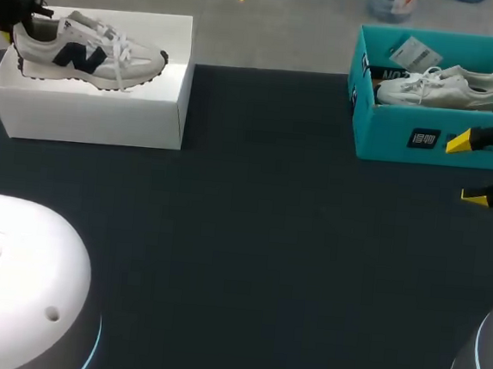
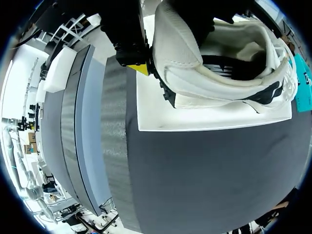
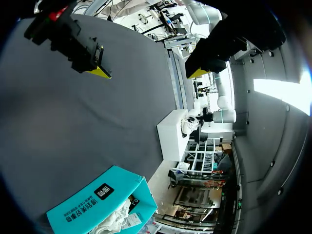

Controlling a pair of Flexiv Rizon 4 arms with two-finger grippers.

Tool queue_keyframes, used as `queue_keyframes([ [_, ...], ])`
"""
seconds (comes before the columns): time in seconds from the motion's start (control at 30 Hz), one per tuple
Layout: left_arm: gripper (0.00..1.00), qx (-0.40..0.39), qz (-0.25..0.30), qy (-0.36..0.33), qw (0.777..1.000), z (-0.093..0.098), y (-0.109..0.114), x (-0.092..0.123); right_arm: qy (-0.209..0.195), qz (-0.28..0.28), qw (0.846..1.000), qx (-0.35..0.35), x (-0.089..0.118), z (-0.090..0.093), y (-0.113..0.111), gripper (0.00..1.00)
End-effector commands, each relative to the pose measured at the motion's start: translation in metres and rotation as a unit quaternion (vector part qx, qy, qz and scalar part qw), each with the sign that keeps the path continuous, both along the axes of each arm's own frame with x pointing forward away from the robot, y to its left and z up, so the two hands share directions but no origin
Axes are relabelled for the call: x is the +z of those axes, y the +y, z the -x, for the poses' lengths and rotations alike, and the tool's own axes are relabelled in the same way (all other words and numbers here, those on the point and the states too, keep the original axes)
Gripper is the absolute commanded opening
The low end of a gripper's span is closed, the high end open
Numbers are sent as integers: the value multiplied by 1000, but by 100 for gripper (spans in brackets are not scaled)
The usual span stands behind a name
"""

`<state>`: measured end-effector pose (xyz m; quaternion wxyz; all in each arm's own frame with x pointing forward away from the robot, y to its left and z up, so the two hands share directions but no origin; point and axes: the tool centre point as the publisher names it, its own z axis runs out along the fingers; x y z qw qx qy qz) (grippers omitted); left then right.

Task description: Take the shoe out of the shoebox, open the shoe tongue, remove and reinsert the insole, then place the shoe into the shoebox

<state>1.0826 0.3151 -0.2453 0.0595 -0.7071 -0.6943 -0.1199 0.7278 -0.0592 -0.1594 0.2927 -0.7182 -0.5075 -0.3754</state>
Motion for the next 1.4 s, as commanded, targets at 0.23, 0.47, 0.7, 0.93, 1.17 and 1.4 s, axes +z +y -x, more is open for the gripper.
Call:
queue_keyframes([
  [0.23, 0, 14, -2, 8, 1000, -16, 1, -46, 0, 1, 1000, -1, 0, 0, 1, 100],
  [0.47, 0, 13, -5, -1, 1000, -15, 0, -82, 0, 1, 1000, -1, 0, 0, 1, 100],
  [0.7, 0, 15, -13, 4, 1000, -14, -1, -107, 0, 1, 1000, -1, 0, 0, 1, 100],
  [0.93, 0, 19, -18, 16, 1000, -13, 2, -121, 0, 1, 1000, -1, 0, 0, 1, 100],
  [1.17, 0, 16, -16, 37, 999, -13, 2, -134, 0, 1, 1000, -1, 0, 0, 1, 100],
  [1.4, 30, 15, -17, 44, 999, -13, 2, -139, 0, 1, 1000, -1, 0, 0, 1, 100],
])
